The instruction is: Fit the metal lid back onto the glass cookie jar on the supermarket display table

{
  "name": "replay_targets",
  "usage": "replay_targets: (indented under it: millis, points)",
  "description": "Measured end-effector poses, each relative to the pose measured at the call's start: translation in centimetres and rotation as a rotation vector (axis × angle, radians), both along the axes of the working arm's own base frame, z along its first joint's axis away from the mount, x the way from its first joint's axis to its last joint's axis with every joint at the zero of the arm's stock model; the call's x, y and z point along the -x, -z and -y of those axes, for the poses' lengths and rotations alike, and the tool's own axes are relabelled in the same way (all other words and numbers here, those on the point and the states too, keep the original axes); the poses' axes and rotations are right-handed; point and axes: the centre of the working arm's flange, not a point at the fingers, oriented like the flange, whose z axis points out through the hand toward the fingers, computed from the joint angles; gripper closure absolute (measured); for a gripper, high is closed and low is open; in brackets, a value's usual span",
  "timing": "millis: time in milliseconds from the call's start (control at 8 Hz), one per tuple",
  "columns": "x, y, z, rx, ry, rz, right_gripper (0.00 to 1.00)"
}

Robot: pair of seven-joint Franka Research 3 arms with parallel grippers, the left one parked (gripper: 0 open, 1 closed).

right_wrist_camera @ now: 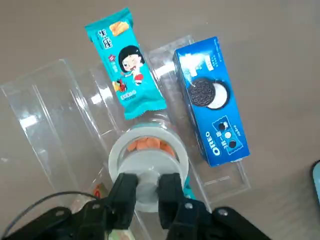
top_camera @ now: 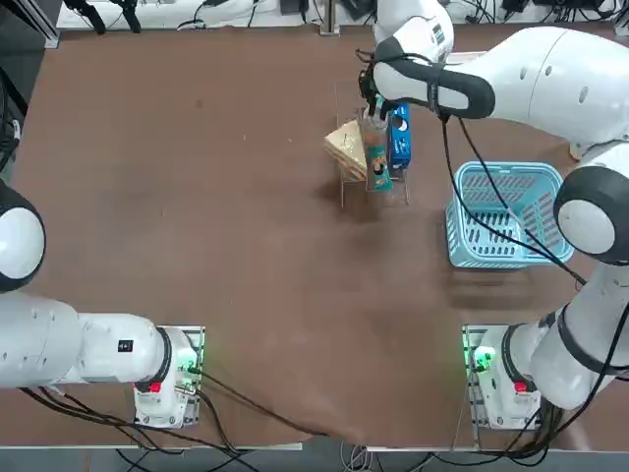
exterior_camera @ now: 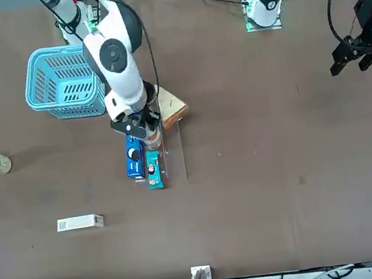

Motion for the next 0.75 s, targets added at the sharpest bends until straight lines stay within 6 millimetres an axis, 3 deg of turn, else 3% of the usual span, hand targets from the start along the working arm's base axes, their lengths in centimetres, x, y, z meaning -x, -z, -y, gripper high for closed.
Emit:
replay_targets:
  millis: [750]
  points:
    - [0.02, 0.8, -0.17, 0.025, 0.005, 0.006, 0.72]
